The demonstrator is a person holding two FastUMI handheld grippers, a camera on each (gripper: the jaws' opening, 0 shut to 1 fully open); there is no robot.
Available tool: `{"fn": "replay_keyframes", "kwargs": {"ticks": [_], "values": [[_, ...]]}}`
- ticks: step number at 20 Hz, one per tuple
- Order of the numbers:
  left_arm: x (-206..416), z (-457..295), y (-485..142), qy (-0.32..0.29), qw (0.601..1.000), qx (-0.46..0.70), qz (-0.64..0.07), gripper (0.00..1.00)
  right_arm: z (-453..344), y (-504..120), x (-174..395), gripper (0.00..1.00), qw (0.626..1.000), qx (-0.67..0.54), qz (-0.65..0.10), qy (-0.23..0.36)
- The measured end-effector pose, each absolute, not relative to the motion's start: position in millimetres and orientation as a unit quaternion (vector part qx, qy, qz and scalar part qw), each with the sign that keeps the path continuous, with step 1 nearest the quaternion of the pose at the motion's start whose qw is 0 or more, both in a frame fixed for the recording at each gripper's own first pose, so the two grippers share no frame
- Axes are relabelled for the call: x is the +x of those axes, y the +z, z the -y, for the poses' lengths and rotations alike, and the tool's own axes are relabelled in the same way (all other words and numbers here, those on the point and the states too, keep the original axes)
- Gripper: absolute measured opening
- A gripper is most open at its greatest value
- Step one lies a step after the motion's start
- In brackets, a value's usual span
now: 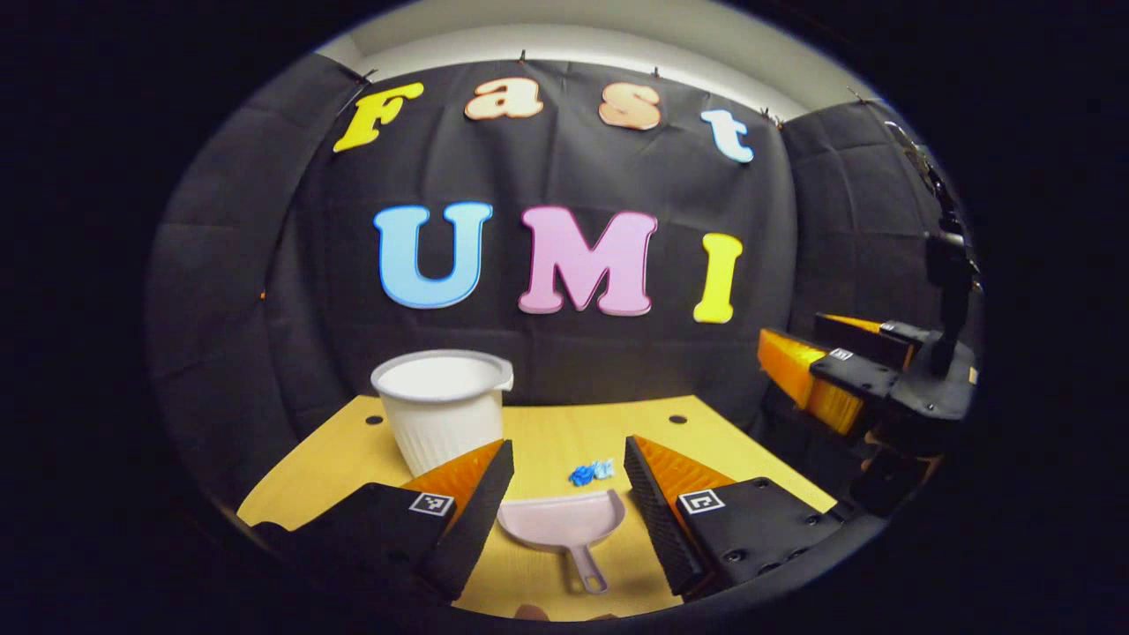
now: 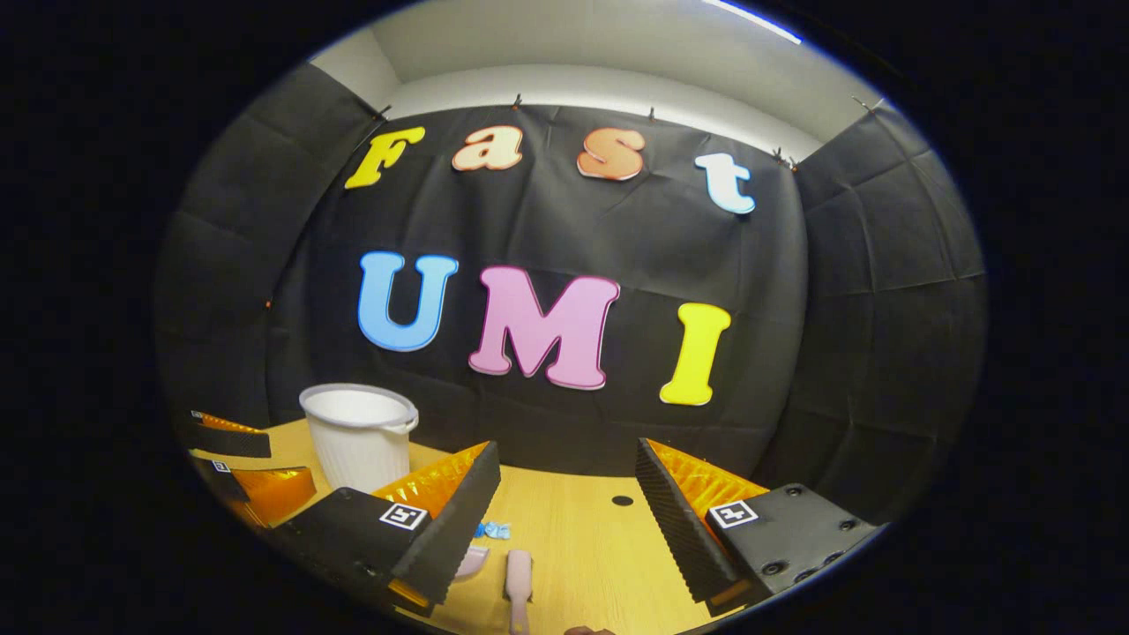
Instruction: Pick up the small broom and dustpan from the desktop, sweep the trash into the dustpan with the broom, and then empty the trash into the garbage bin.
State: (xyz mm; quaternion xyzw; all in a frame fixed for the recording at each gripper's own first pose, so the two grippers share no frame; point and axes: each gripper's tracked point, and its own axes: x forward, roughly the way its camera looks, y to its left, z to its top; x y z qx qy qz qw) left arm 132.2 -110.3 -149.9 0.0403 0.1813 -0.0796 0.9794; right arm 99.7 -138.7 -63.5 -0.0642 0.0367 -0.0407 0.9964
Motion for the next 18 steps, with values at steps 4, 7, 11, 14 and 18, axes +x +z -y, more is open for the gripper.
{"fn": "replay_keyframes", "kwargs": {"ticks": [4, 7, 11, 14, 18], "values": [[126, 121, -236, -0.063, 0.933, 0.103, -0.339, 0.75, 147, -136, 119, 1.0, 0.99, -0.072, -0.125, 0.0], [134, 130, -268, -0.042, 0.921, 0.121, -0.367, 0.77, 151, -169, 130, 1.0, 0.985, -0.051, -0.166, 0.016], [151, 146, -312, -0.027, 0.902, 0.08, -0.423, 0.77, 146, -205, 147, 1.0, 0.977, -0.046, -0.2, 0.049], [155, 136, -333, 0.009, 0.881, 0.057, -0.47, 0.77, 153, -221, 154, 1.0, 0.973, -0.042, -0.221, 0.055], [161, 140, -363, 0.027, 0.847, 0.024, -0.53, 0.77, 157, -231, 165, 0.96, 0.97, -0.029, -0.232, 0.064]]}}
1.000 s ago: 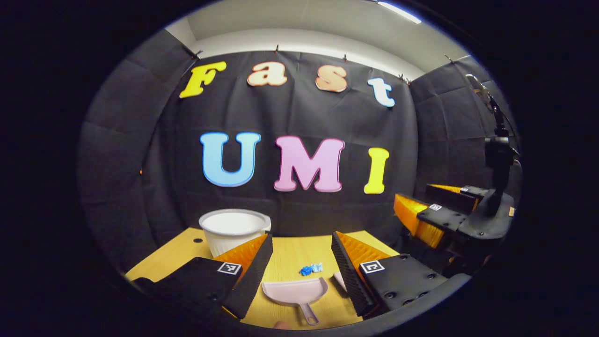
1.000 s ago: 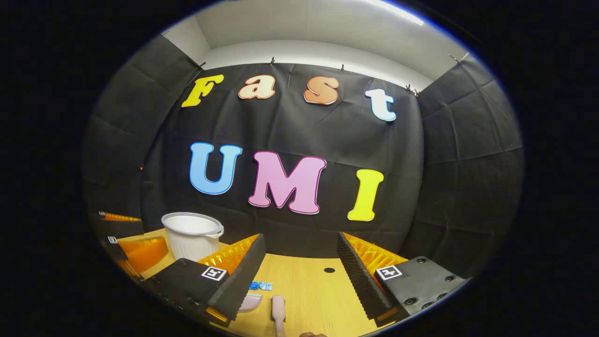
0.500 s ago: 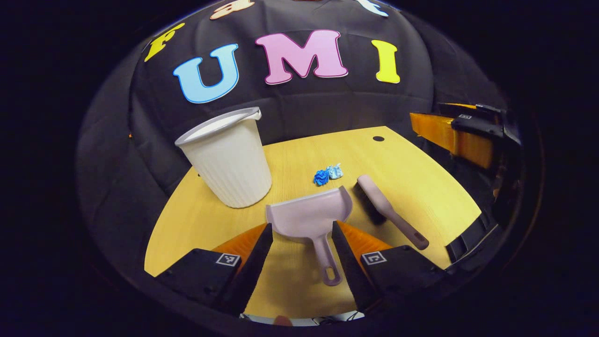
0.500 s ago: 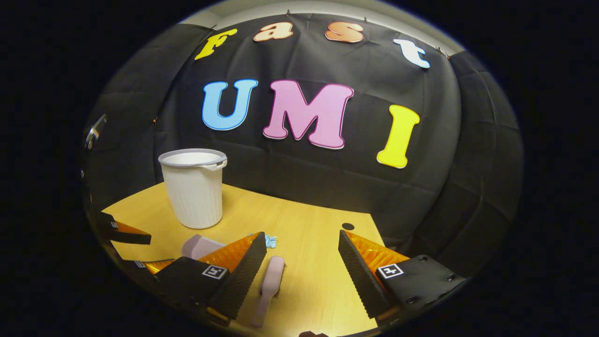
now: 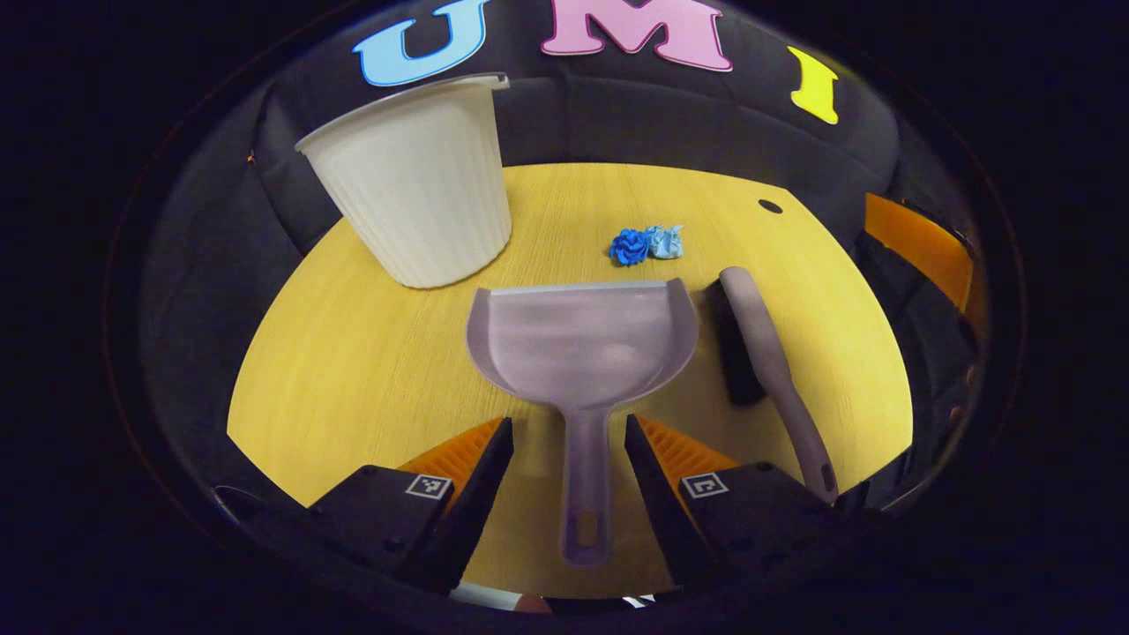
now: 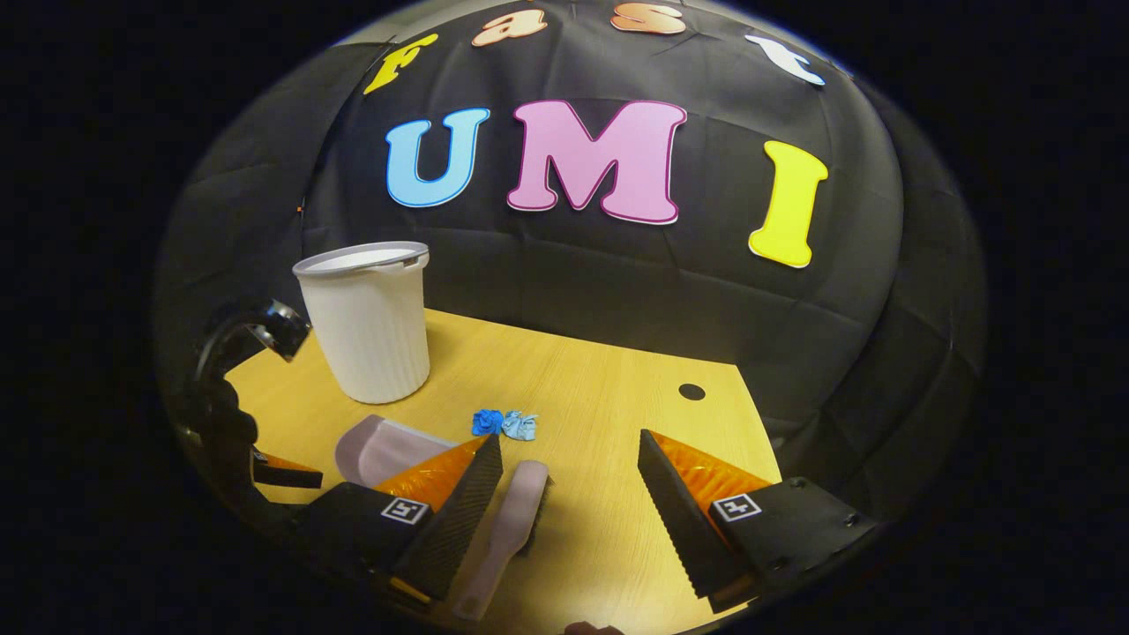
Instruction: Pick up the small broom and dustpan from the desktop, sweep the trash into the dustpan with the broom, and then empty the trash into the garbage bin.
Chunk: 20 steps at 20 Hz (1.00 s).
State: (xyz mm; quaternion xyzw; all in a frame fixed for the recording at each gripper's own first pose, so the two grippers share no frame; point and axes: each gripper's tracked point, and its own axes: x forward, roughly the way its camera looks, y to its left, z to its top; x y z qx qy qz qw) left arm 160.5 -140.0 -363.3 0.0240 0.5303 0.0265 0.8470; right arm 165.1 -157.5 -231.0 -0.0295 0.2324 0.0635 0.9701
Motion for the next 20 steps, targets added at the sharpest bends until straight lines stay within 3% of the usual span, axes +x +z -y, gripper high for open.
{"fn": "replay_keyframes", "kwargs": {"ticks": [1, 2, 3, 8, 13, 14, 18, 19, 20], "values": [[162, 143, -371, 0.026, 0.838, 0.019, -0.545, 0.77, 158, -233, 167, 1.0, 0.969, -0.027, -0.235, 0.066], [166, 145, -378, 0.025, 0.83, 0.016, -0.557, 0.77, 157, -236, 168, 0.96, 0.968, -0.029, -0.237, 0.072], [169, 145, -382, 0.028, 0.822, 0.015, -0.568, 0.77, 156, -238, 169, 1.0, 0.967, -0.034, -0.24, 0.076], [180, 142, -394, 0.036, 0.794, 0.02, -0.606, 0.77, 143, -263, 155, 1.0, 0.949, -0.022, -0.294, 0.109], [180, 148, -404, 0.018, 0.77, 0.007, -0.638, 0.63, 113, -299, 123, 1.0, 0.909, 0.053, -0.386, 0.151], [180, 149, -405, 0.007, 0.766, 0.007, -0.643, 0.63, 115, -303, 121, 1.0, 0.904, 0.062, -0.398, 0.145], [187, 142, -408, -0.002, 0.756, 0.016, -0.654, 0.49, 121, -320, 110, 0.98, 0.885, 0.086, -0.447, 0.102], [187, 143, -405, -0.01, 0.755, 0.009, -0.656, 0.41, 119, -322, 109, 0.98, 0.881, 0.089, -0.454, 0.096], [189, 141, -407, -0.015, 0.755, 0.006, -0.656, 0.4, 117, -324, 109, 0.98, 0.878, 0.086, -0.461, 0.091]]}}
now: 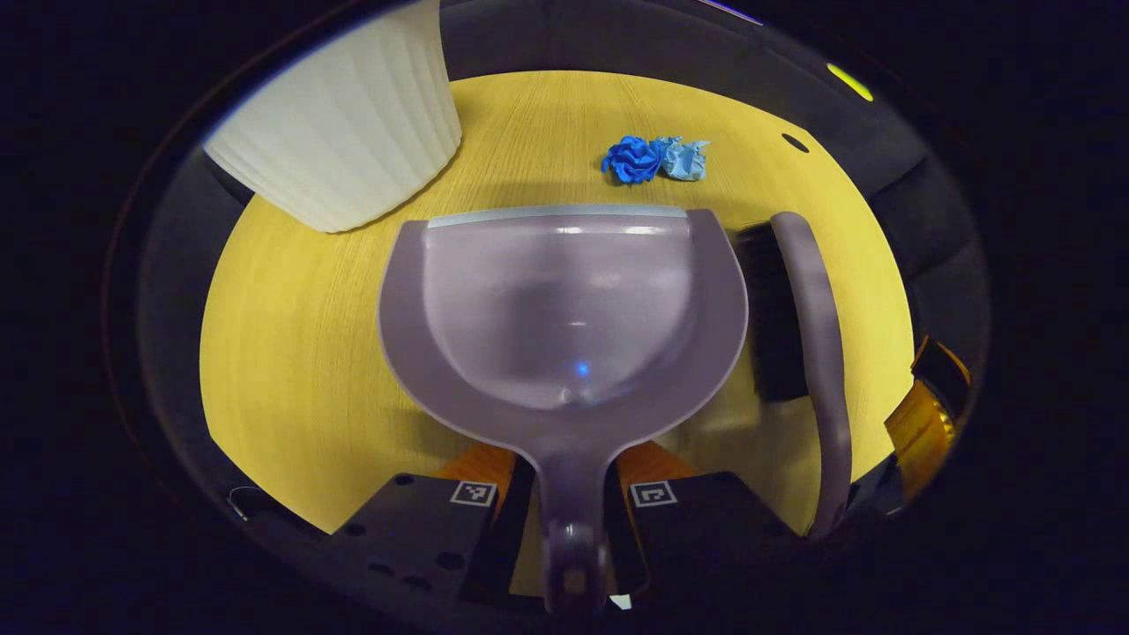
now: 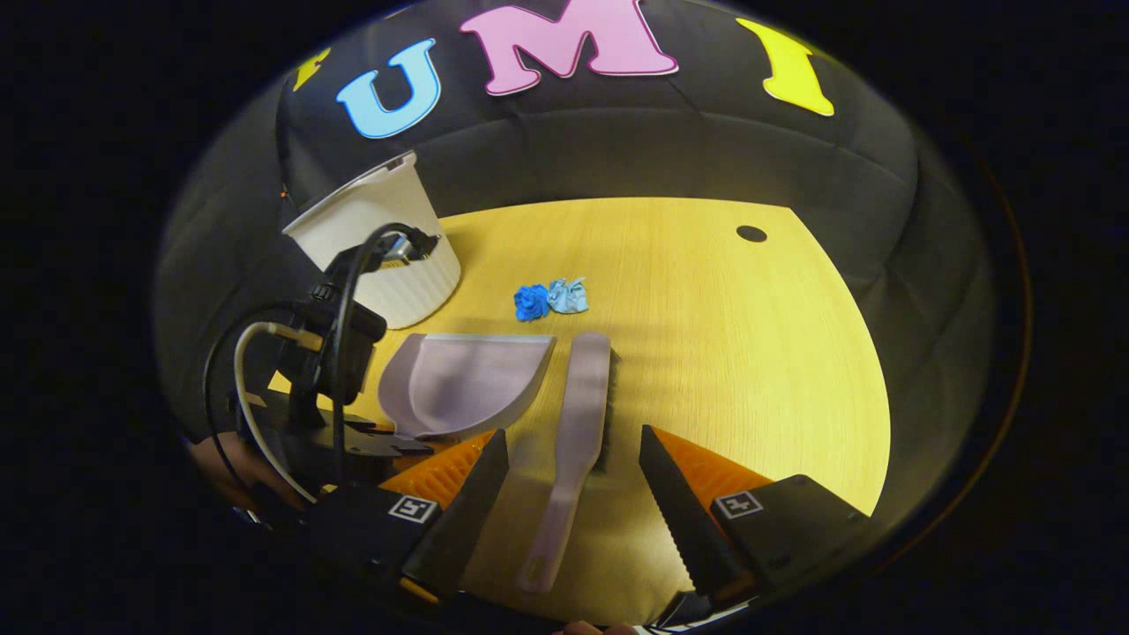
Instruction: Pick up the small broom and dustpan from the desktop, sweep the trash into the dustpan with the broom, and then empty the trash into the garbage bin.
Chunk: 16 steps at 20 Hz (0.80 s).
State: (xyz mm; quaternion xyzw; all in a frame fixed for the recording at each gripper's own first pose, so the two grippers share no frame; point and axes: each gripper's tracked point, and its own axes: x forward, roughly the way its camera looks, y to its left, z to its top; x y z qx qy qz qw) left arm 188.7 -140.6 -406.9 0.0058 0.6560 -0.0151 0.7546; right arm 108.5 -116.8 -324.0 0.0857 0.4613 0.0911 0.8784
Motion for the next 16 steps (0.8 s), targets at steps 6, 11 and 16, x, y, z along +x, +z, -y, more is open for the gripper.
{"fn": "replay_keyframes", "kwargs": {"ticks": [6, 11, 16], "values": [[193, 136, -405, -0.068, 0.754, -0.035, -0.652, 0.31, 109, -360, 77, 0.97, 0.822, 0.025, -0.566, 0.056], [188, 133, -404, -0.102, 0.764, -0.049, -0.635, 0.3, 115, -397, 61, 0.99, 0.761, 0.002, -0.649, 0.027], [179, 126, -403, -0.121, 0.768, -0.044, -0.627, 0.31, 120, -412, 69, 0.86, 0.735, 0.052, -0.675, -0.016]]}}
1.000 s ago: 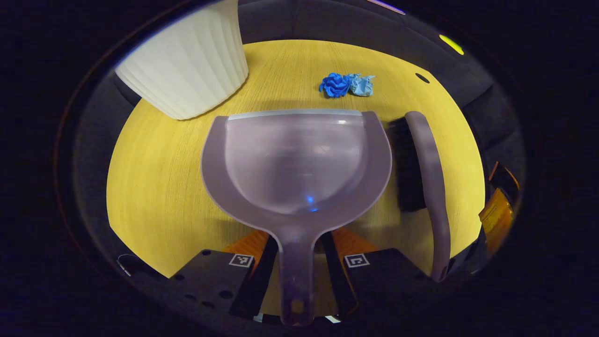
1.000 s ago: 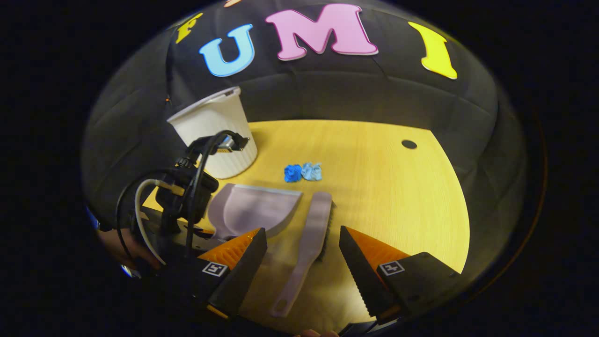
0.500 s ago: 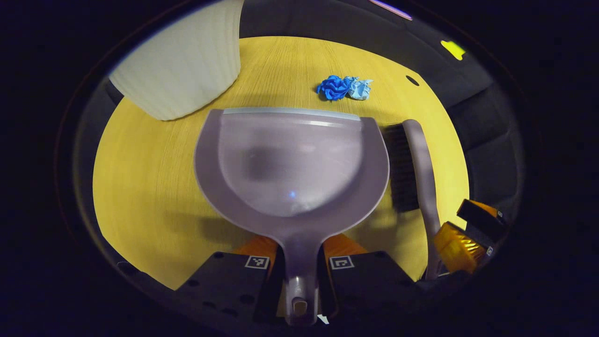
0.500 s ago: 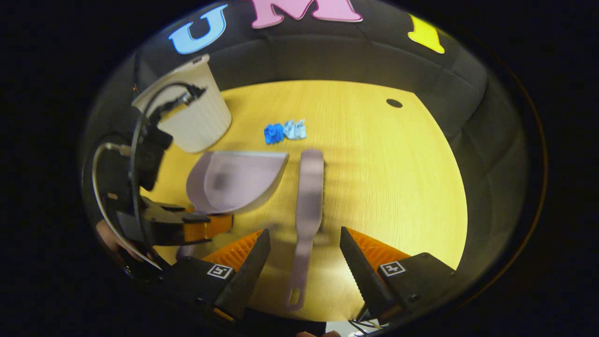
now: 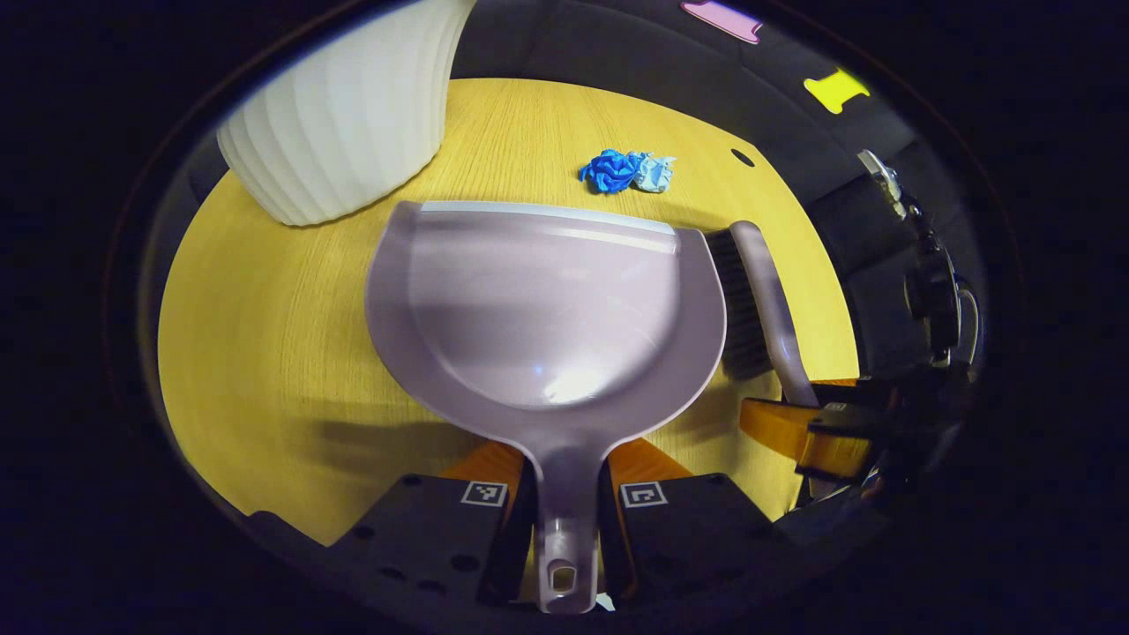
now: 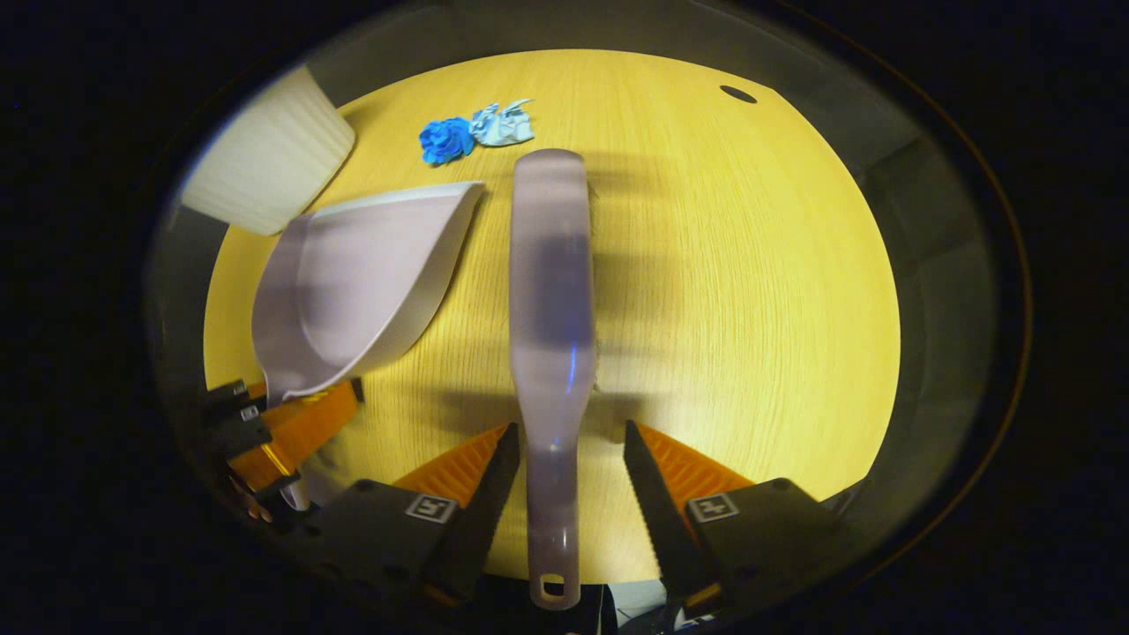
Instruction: Pick up the small broom and dustpan from the desktop, sweep the trash into the dustpan with the broom, and then empty the trash into the garbage bin.
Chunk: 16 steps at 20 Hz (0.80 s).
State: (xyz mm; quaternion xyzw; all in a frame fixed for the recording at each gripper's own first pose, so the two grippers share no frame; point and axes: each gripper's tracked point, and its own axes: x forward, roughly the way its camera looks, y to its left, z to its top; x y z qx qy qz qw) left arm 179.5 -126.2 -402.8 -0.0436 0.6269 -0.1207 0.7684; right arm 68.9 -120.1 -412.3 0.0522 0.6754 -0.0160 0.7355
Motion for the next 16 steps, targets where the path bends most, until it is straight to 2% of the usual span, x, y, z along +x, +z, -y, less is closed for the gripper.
{"fn": "replay_keyframes", "kwargs": {"ticks": [1, 2, 3, 4, 5, 6, 7, 8, 9, 16], "values": [[178, 125, -402, -0.124, 0.769, -0.042, -0.626, 0.3, 119, -411, 72, 0.53, 0.731, 0.059, -0.68, -0.019], [177, 124, -402, -0.126, 0.769, -0.041, -0.625, 0.31, 119, -414, 72, 0.58, 0.727, 0.064, -0.683, -0.013], [177, 124, -403, -0.127, 0.769, -0.041, -0.626, 0.3, 120, -421, 71, 0.44, 0.724, 0.065, -0.687, -0.016], [176, 124, -403, -0.127, 0.768, -0.041, -0.626, 0.3, 116, -421, 74, 0.37, 0.723, 0.066, -0.688, -0.009], [176, 124, -403, -0.129, 0.768, -0.038, -0.626, 0.3, 117, -417, 77, 0.37, 0.722, 0.065, -0.689, -0.006], [177, 124, -404, -0.134, 0.767, -0.032, -0.626, 0.31, 113, -421, 78, 0.27, 0.723, 0.065, -0.687, -0.001], [176, 124, -404, -0.145, 0.765, -0.02, -0.627, 0.3, 115, -421, 84, 0.3, 0.727, 0.057, -0.684, 0.001], [176, 123, -404, -0.157, 0.761, -0.011, -0.629, 0.3, 118, -420, 93, 0.22, 0.739, 0.038, -0.673, 0.01], [176, 120, -403, -0.162, 0.757, -0.001, -0.633, 0.3, 126, -418, 102, 0.29, 0.745, 0.01, -0.666, 0.019], [198, 75, -398, -0.19, 0.735, 0.115, -0.64, 0.3, 168, -418, 186, 0.29, 0.759, -0.024, -0.65, 0.036]]}}
